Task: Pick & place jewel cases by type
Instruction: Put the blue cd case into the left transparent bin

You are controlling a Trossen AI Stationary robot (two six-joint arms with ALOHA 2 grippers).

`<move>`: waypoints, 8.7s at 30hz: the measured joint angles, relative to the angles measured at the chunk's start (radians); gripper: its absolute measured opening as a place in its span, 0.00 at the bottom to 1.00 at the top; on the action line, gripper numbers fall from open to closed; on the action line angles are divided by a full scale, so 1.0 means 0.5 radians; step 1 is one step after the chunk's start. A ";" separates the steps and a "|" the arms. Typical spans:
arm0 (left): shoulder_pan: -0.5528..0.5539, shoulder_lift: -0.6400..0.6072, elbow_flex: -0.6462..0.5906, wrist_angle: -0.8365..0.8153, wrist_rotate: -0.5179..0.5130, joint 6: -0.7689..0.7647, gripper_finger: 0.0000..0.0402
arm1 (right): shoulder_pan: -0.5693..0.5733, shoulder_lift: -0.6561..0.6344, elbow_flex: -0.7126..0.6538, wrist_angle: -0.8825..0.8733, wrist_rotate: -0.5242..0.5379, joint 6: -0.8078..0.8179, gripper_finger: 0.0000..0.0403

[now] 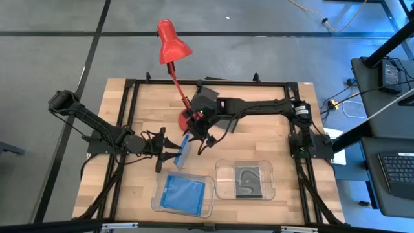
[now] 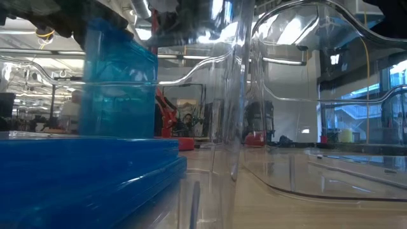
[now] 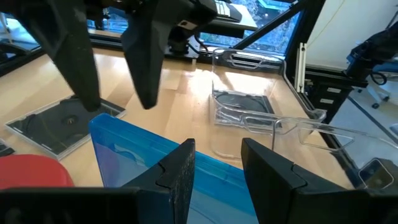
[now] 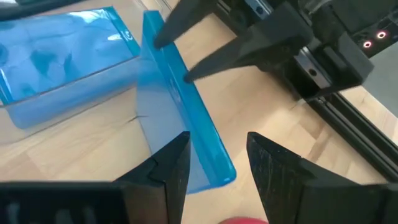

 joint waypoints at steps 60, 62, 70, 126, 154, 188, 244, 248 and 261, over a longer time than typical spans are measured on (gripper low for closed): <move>-0.002 0.001 -0.001 -0.001 0.138 0.001 0.32 | -0.080 0.293 -0.023 0.104 -0.688 0.163 0.20; -0.002 0.001 -0.001 -0.001 0.138 0.001 0.32 | -0.080 0.293 -0.023 0.103 -0.687 0.164 0.14; -0.003 -0.030 -0.007 0.095 0.188 0.267 0.32 | -0.078 0.292 -0.021 0.102 -0.640 0.223 0.11; 0.012 -0.043 0.696 -0.933 -0.217 -0.125 0.68 | -0.038 0.295 -0.024 0.073 -0.410 0.318 0.16; 0.224 1.135 2.180 -3.218 0.335 -1.177 0.67 | -0.038 0.295 -0.025 0.081 -0.421 0.325 0.16; 0.236 1.213 2.206 -3.149 0.608 -1.526 0.16 | -0.035 0.295 -0.023 0.073 -0.426 0.327 0.16; -0.685 0.494 2.129 -2.913 -0.420 -2.645 0.12 | -0.069 -0.625 -0.022 -1.522 0.090 0.861 0.33; -0.882 0.638 2.094 -2.837 -0.539 -2.908 0.12 | -0.069 -0.663 -0.022 -1.528 0.085 0.927 0.33; -1.107 1.175 2.091 -2.546 -0.727 -3.625 0.12 | -0.067 -0.674 -0.022 -1.228 0.085 1.067 0.33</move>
